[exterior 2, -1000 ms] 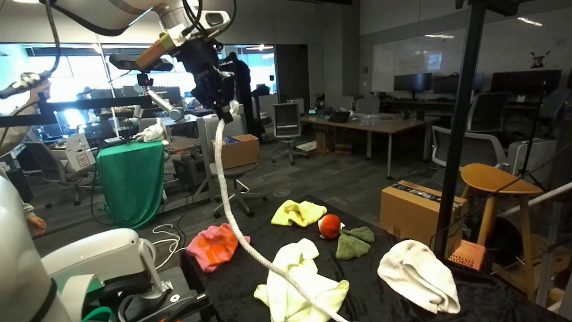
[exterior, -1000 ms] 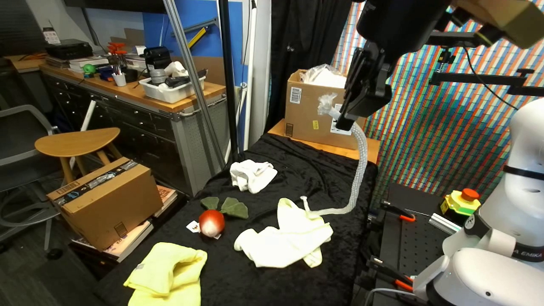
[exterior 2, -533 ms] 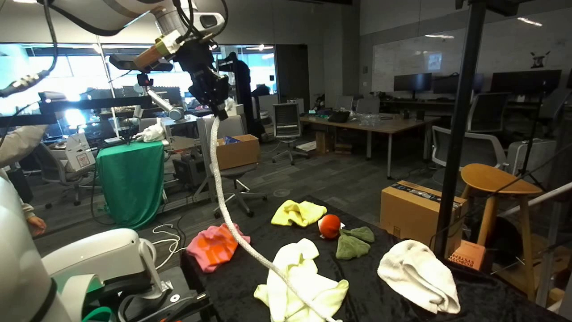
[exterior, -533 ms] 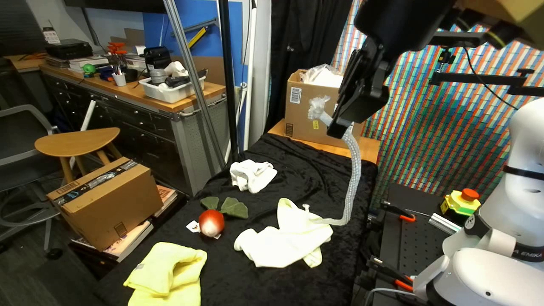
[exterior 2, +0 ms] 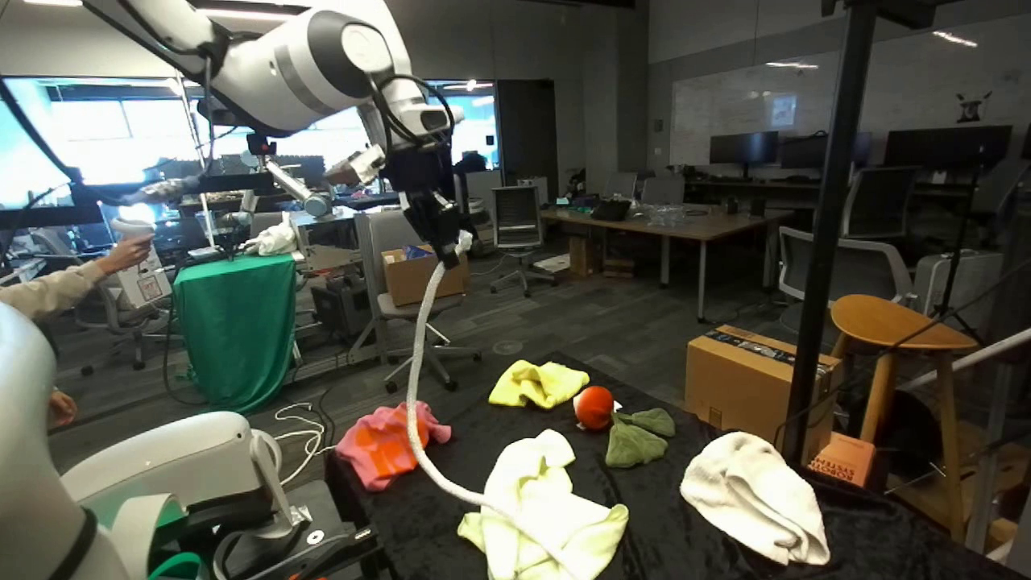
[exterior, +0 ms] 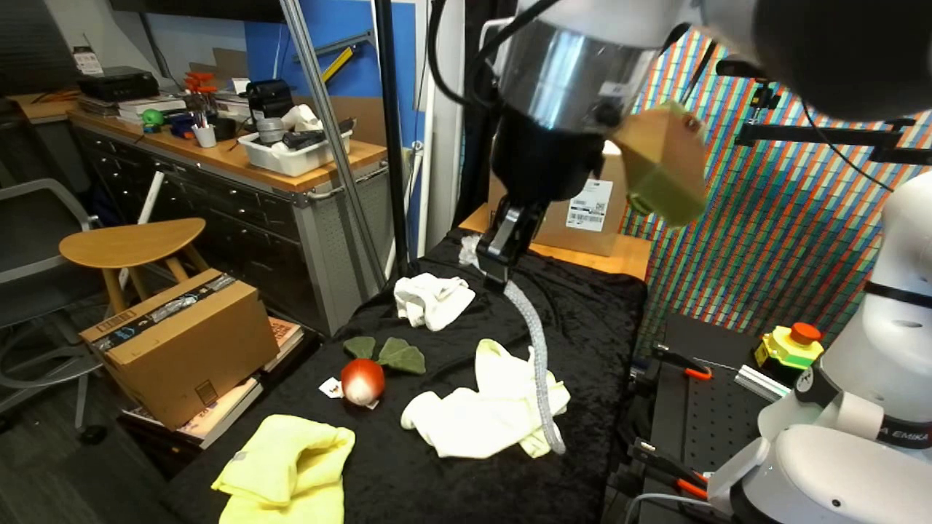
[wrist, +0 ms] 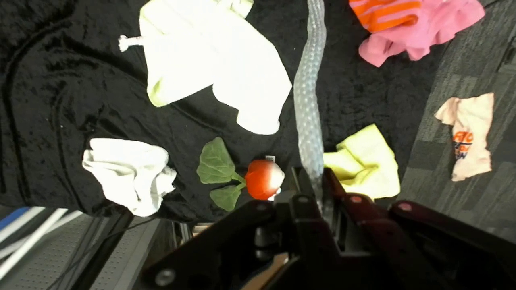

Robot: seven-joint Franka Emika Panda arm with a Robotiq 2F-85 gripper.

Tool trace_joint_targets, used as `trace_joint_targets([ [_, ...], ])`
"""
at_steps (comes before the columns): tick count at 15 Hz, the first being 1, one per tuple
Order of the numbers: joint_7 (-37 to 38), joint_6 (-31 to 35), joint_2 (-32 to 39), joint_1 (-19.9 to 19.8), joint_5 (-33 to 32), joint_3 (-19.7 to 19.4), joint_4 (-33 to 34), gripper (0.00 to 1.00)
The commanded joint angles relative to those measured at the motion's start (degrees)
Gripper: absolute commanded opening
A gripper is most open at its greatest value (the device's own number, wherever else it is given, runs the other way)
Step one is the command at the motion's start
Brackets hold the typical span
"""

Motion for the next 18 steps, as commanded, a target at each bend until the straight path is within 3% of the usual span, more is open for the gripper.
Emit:
trace_joint_targets([
  [1,10.99,3.45,10.73,-3.74,-7.04,0.95,4.74,0.08],
  [5,22.37,3.86,19.2,-3.61,-15.59,-3.21,8.91,0.08],
  [7,25.44,3.06,21.64,-2.89,-16.72,-6.36,11.2,0.08],
  [14,29.59,3.88,28.02,-3.81,-15.71,-17.32,16.69,0.08],
  [18,30.83,5.6,30.29,-3.62,-18.13,-22.0,13.65,0.08],
])
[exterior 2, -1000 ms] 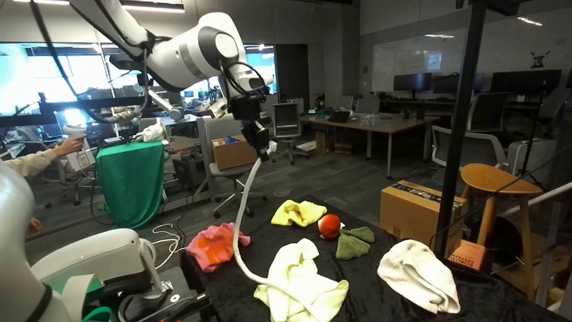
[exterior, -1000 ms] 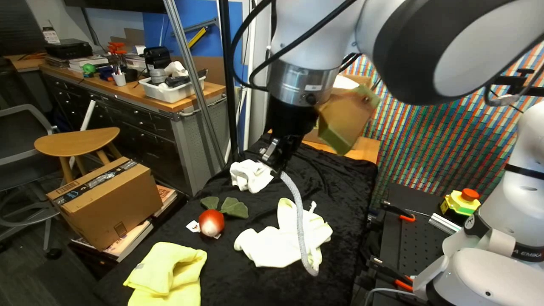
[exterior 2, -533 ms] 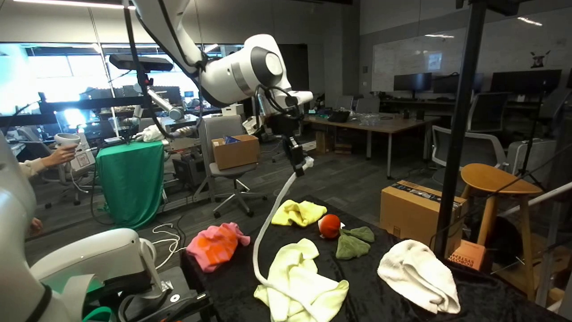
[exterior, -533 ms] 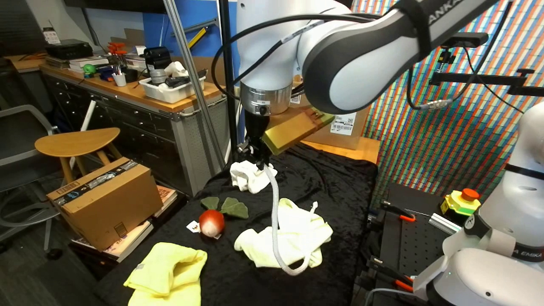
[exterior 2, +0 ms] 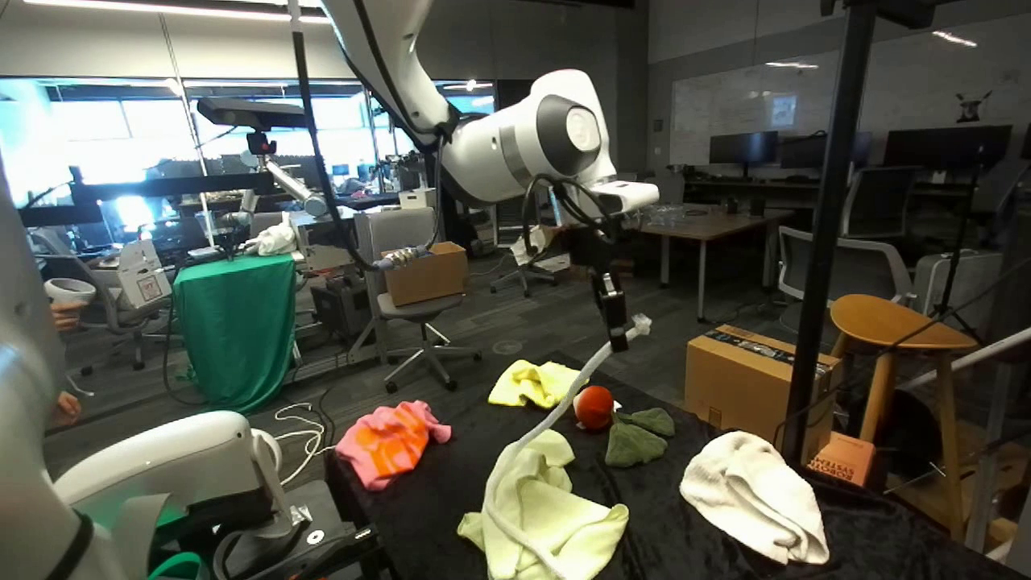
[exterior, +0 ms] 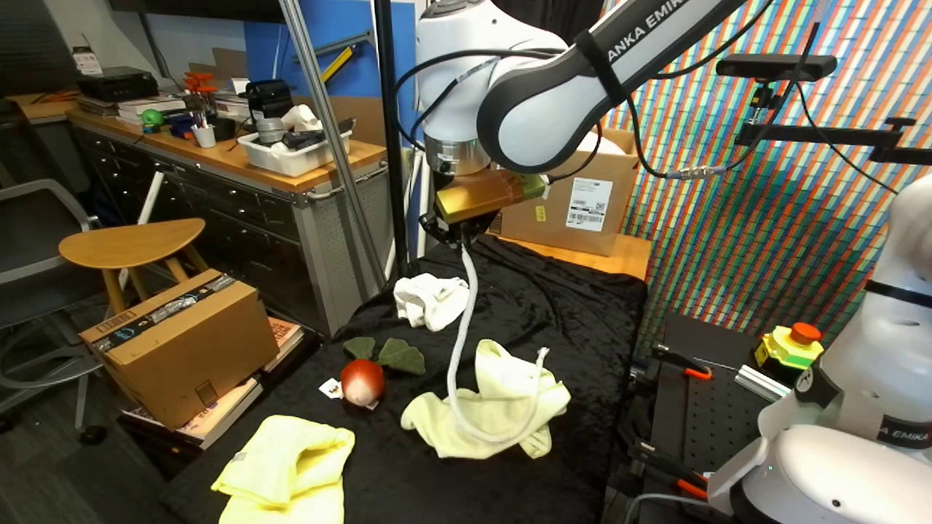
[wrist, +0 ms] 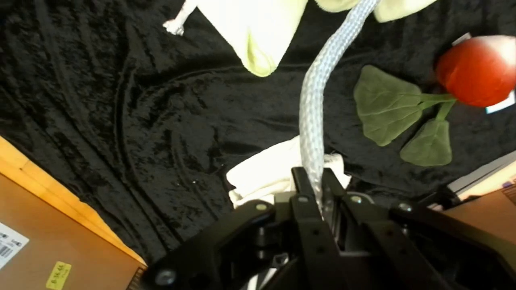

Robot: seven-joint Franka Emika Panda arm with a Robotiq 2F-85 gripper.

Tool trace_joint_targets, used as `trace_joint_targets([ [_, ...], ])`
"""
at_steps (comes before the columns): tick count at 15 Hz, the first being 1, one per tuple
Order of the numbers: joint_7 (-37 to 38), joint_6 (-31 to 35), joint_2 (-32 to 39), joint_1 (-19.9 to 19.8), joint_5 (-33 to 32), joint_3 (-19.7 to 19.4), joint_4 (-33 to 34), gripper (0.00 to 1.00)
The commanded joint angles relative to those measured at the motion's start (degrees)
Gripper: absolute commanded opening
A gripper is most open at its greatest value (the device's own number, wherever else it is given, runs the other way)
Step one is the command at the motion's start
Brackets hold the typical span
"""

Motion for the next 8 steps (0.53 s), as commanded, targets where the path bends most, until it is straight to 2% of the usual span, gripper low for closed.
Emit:
trace_joint_targets([
  [1,3.58,2.66,2.71,0.99,-3.99,-3.25,-2.29,0.08],
  [4,5.98,3.64,4.45,2.38,-9.45,-4.81,-6.8,0.08],
  [8,7.93,3.57,7.12,5.3,-16.22,-4.57,-12.54,0.08],
])
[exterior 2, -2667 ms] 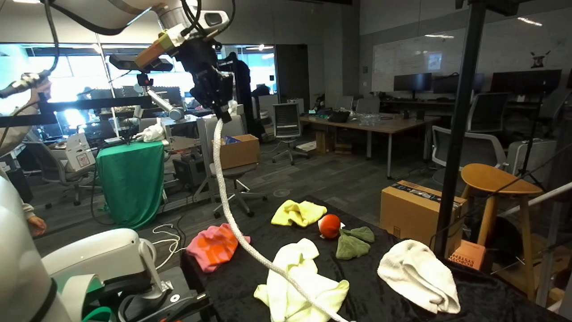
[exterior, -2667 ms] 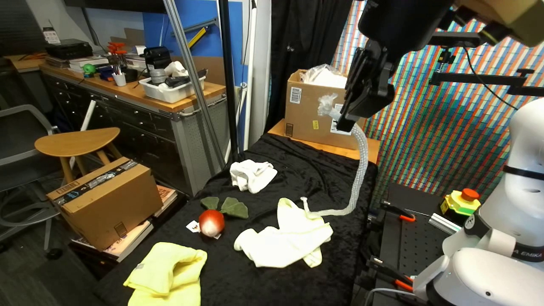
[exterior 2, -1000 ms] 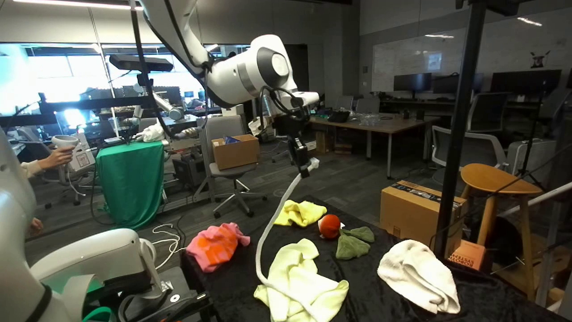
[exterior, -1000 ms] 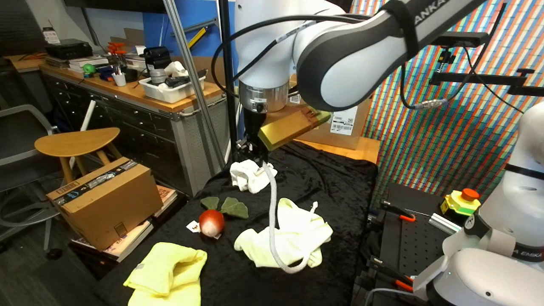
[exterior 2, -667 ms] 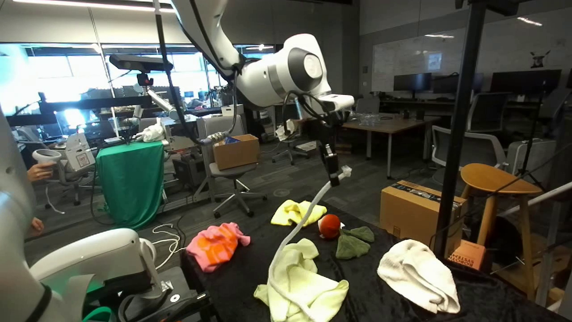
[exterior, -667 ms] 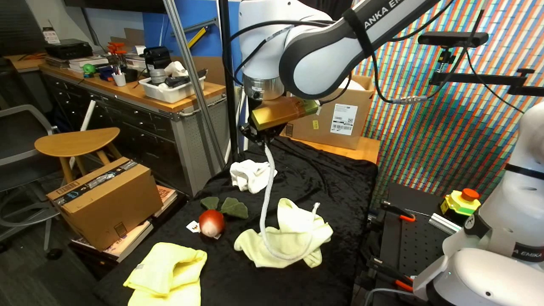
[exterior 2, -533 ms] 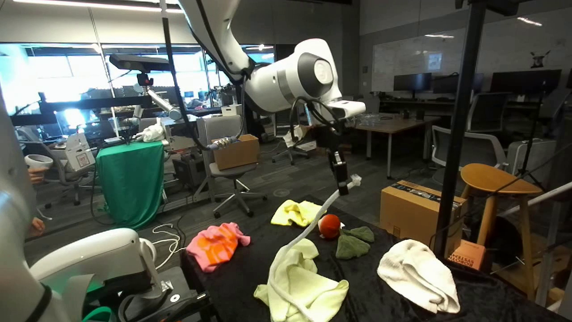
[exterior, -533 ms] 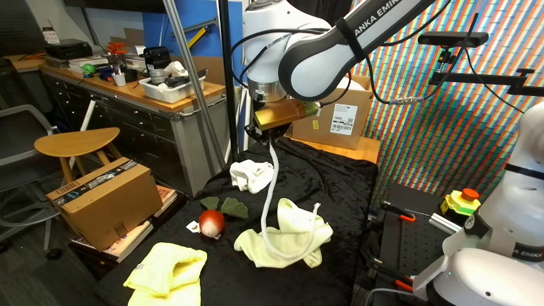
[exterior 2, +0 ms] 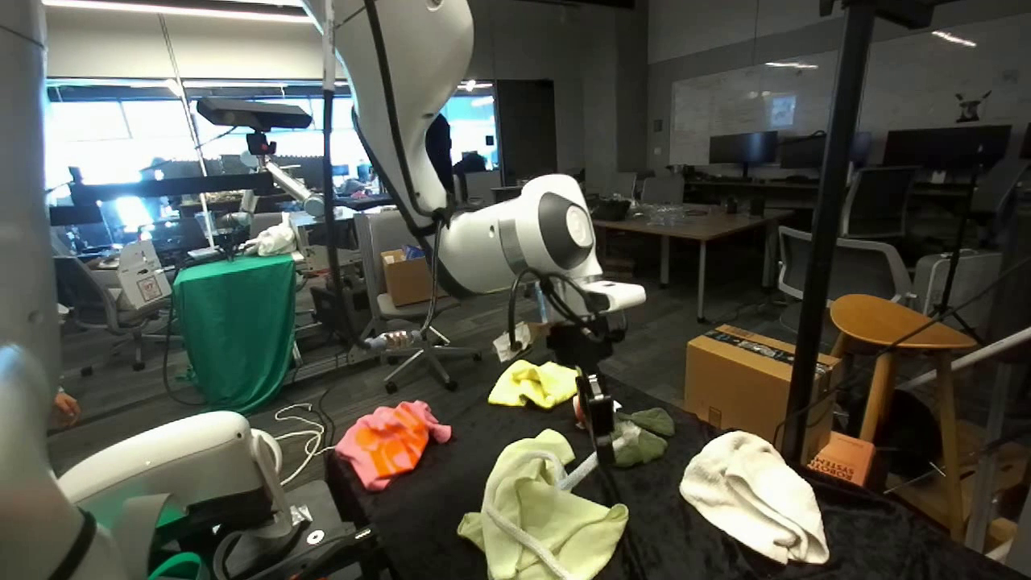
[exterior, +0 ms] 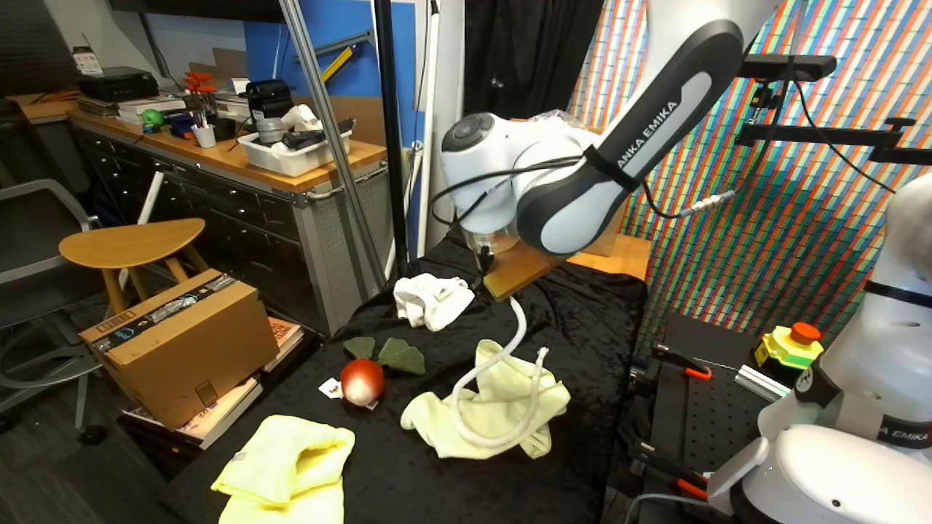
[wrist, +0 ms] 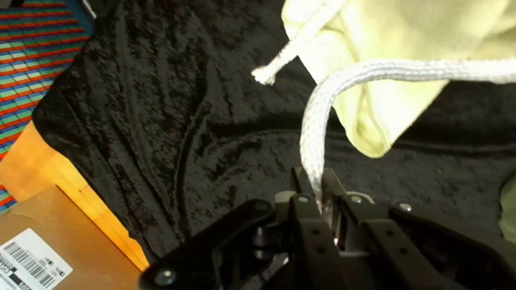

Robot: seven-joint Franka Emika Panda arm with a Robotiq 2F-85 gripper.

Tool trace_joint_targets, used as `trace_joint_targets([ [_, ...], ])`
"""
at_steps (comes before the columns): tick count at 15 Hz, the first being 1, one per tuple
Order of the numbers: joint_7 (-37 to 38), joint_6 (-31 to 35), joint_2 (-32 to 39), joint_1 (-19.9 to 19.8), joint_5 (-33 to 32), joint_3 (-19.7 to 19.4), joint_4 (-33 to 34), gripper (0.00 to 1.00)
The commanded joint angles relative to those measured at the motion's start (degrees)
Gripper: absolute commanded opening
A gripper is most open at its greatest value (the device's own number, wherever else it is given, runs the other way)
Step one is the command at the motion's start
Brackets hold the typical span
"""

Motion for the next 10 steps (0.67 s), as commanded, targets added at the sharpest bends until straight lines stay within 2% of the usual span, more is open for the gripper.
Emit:
trace_joint_targets([
  [1,3.37,1.29,2.14,3.91,-6.52,-0.58,-4.33,0.08],
  [6,8.69,1.11,8.22,8.75,-13.71,0.19,-4.43,0.08],
  [10,10.4,-0.6,12.9,10.17,-15.08,0.21,-1.26,0.07],
])
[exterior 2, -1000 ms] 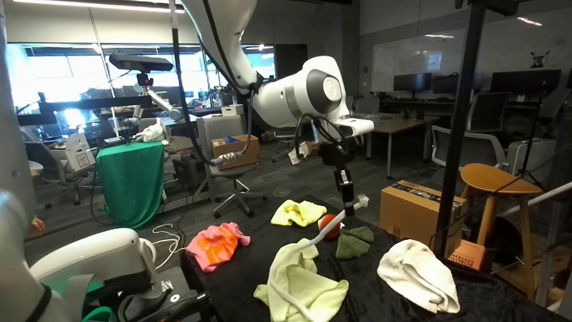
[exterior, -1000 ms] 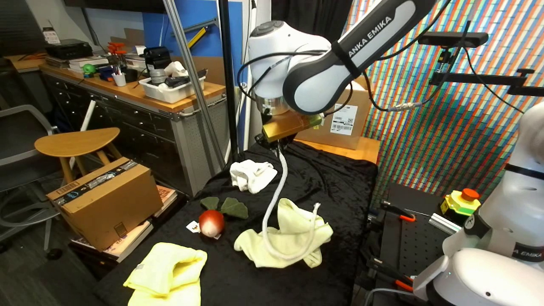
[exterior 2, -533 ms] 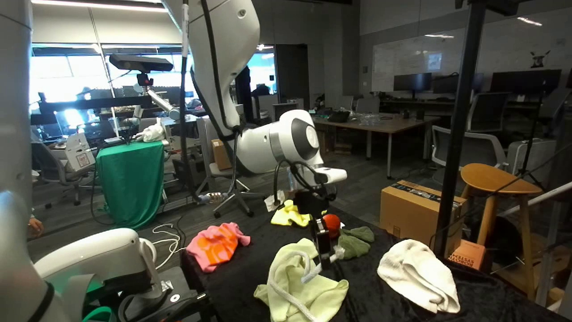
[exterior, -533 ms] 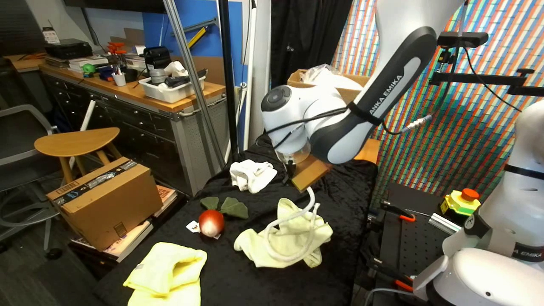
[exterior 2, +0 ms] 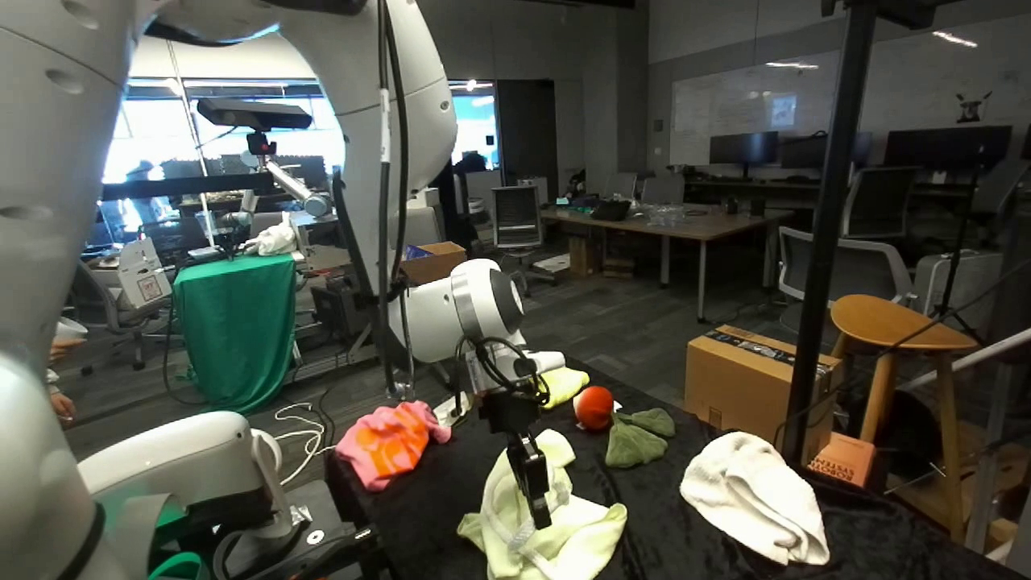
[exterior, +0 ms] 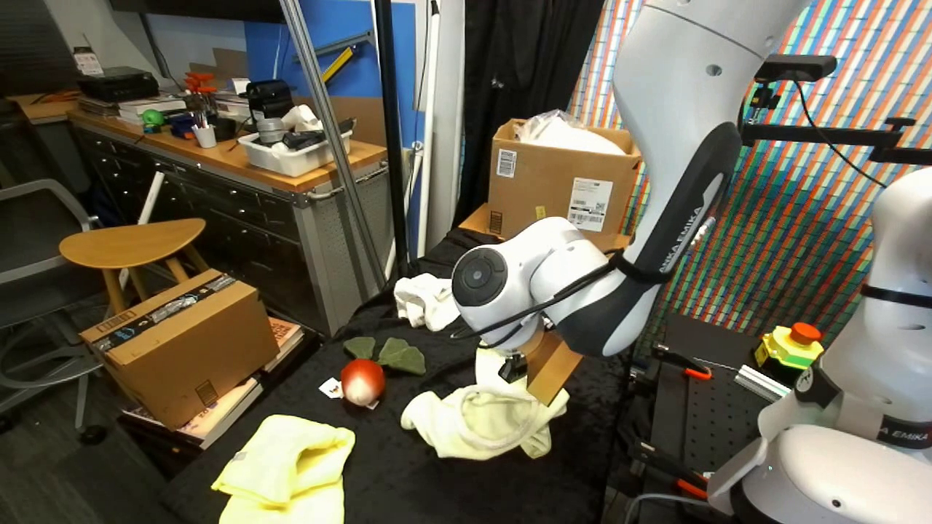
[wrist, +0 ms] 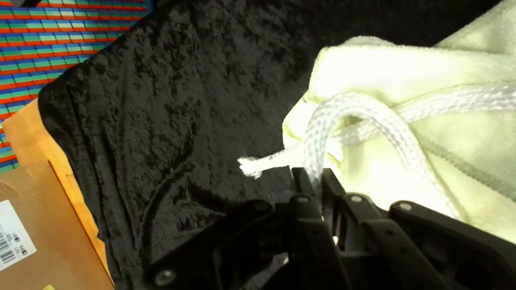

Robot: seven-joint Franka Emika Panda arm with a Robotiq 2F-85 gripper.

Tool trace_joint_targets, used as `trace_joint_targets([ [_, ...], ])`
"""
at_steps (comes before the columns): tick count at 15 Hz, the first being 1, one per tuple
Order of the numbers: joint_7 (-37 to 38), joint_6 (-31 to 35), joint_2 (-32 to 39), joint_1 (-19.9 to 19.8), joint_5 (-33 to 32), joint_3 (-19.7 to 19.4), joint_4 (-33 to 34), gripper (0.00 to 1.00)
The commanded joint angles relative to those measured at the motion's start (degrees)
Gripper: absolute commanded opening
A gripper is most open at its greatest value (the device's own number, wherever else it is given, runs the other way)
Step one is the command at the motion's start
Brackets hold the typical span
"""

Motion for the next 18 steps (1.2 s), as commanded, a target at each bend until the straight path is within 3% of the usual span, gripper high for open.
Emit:
trace_joint_targets([
  [1,1.46,-0.65,3.71,0.61,-1.71,-0.44,3.2,0.36],
  [3,0.21,-0.59,4.15,0.27,-1.22,-0.48,3.65,0.42],
  [10,-2.88,-1.21,-0.49,-0.27,-0.64,-0.07,1.86,0.95],
  [12,-3.07,-1.12,-2.53,-0.27,-0.97,-0.05,1.28,1.0],
  [18,-4.25,0.35,-7.49,-2.11,-0.98,-0.06,2.27,1.0],
])
